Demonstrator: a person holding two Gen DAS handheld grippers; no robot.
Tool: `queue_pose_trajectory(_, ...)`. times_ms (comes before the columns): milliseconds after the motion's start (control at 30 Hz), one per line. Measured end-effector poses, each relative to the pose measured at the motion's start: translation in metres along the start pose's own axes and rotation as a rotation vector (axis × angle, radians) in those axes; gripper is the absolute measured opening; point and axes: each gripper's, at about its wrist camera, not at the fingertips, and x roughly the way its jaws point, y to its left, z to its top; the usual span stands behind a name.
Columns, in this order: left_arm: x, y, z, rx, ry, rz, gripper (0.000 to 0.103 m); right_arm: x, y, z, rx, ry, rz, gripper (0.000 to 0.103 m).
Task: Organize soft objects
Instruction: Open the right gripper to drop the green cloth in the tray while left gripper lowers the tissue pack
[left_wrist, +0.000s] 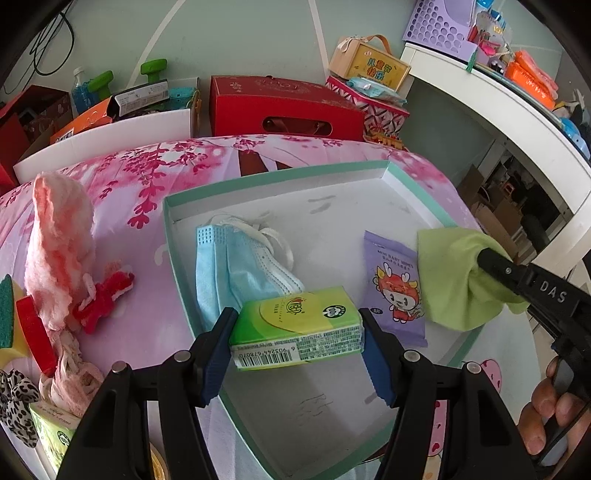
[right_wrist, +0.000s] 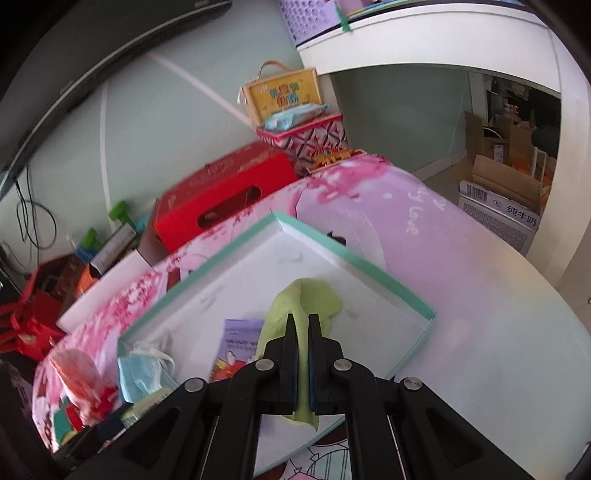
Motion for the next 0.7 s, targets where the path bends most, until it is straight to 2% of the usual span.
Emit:
queue_pose_trajectory(167,0.008,0.005,-0.002,-0.010,0.040,0.026,0.066,0.008,0.006,-0.004,-0.044,0.039,-0.039,0.006)
queue_pose_trajectory(467,0.008,0.010,-0.002,-0.007,0.027,0.042,0.066,0.009,0.012,-0.004,-0.086,0.060,-0.080,0.008)
queue_pose_trajectory(533,0.009,0.010,-0.002,-0.004,0.025,0.045,0.066,0.010,0.013,-0.004,-0.103,0.070,-0.097,0.017)
queue_pose_trajectory(600,0.008,0.010,-0.001,-0.002,0.025,0.043,0.066,0.009,0.015,-0.003,-0.115,0.071,-0.114,0.034)
queue_pose_trajectory(700,0.007,0.009,-0.001,-0.007,0.040,0.028,0.066,0.003,0.017,-0.002,-0.124,0.059,-0.109,0.042)
